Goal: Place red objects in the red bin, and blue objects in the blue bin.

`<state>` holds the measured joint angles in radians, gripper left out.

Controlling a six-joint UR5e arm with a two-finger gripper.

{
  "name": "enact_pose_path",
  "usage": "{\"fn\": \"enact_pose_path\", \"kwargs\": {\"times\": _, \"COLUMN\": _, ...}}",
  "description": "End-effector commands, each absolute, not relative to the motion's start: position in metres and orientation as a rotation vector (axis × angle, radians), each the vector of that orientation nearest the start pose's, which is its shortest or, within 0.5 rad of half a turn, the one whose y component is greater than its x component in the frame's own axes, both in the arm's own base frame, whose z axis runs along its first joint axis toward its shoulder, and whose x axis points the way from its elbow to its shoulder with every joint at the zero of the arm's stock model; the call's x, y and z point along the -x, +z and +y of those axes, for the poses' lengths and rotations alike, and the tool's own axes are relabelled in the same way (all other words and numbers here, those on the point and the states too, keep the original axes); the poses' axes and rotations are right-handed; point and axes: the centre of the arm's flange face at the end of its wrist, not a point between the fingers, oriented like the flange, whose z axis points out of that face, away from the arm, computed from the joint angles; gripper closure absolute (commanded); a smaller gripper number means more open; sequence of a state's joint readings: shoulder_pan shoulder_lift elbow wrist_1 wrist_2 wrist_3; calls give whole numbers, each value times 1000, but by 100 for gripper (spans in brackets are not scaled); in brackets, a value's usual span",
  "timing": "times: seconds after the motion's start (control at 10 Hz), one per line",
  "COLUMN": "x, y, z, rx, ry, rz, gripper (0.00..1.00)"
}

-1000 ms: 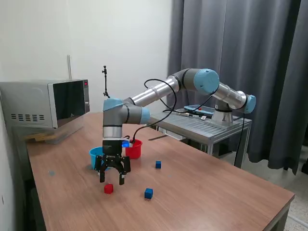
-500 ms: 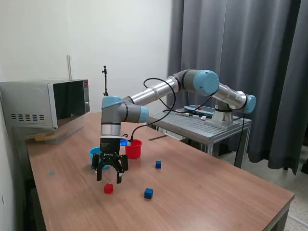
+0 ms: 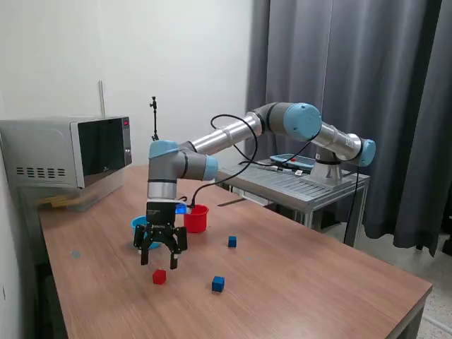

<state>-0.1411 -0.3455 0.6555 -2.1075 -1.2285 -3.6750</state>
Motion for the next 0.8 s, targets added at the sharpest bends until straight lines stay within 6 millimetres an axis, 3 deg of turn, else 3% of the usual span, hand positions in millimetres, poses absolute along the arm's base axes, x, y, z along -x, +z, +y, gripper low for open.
{"fn": "enact_pose_path", "kwargs": {"times": 0.0, "x": 908, "y": 117, "z": -38, "rx": 2982, "ry": 116, "rz": 1905, "gripper": 0}}
{"fn": "enact_pose_path", "kwargs": {"times": 0.2, "x": 908, "y": 108, "z": -35, "rx": 2972, "ry": 136, "rz": 1853, "gripper": 0}}
{"fn": "enact_pose_path", "kwargs": {"times": 0.7, "x": 909, "y": 109, "z": -38, "rx": 2972, "ry": 135, "rz": 1848, "gripper": 0}}
